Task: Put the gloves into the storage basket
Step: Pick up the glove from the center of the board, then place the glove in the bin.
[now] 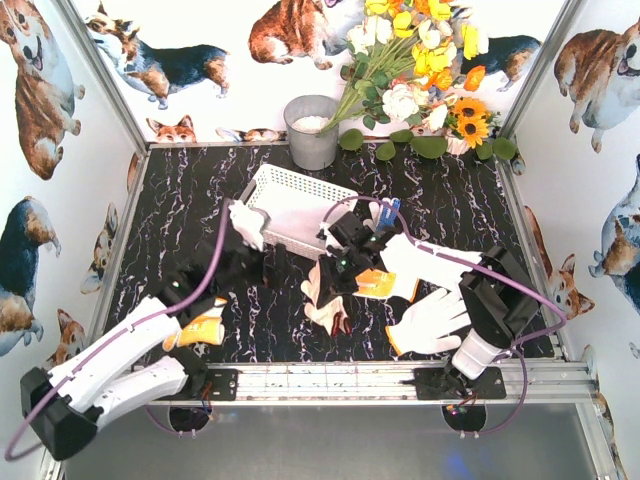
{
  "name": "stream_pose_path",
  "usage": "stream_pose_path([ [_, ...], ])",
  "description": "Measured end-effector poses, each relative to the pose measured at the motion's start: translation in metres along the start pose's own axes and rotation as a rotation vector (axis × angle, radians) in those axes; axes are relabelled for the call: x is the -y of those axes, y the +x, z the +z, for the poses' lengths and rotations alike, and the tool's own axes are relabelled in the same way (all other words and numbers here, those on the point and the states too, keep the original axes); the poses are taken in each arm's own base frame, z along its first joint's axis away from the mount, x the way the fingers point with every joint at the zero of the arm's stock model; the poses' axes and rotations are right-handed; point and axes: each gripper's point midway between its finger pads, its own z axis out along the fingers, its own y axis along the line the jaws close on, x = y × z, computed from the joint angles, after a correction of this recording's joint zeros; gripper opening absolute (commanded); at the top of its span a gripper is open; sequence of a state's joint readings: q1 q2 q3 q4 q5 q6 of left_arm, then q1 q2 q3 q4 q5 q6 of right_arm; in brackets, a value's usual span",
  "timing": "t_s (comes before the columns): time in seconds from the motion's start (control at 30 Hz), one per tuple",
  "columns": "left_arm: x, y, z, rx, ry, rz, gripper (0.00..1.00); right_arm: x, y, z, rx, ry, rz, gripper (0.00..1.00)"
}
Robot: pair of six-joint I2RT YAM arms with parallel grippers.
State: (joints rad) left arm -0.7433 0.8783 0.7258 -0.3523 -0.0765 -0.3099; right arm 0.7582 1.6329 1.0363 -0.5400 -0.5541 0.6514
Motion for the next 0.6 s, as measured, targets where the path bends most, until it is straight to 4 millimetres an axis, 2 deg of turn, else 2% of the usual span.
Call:
stream_pose_path([
  [0.13,-0.039,-0.017,-0.005,0.001,-0.097,-0.044,1.00,0.002,-0.005,-0.007,-0.026,0.049,-0.087,0.00],
  [0.37,-0.109,-0.025,-0.021,0.001,-0.286,-0.108,1.00,0.003,-0.013,-0.016,-0.087,0.102,-0.226,0.00],
  [0.5,-0.137,-0.030,-0.030,0.009,-0.383,-0.112,1.00,-0.007,-0.027,-0.020,-0.113,0.099,-0.320,0.00],
  [0.6,-0.148,-0.034,-0.036,0.019,-0.436,-0.096,1.00,-0.015,-0.038,-0.022,-0.135,0.093,-0.385,0.00],
])
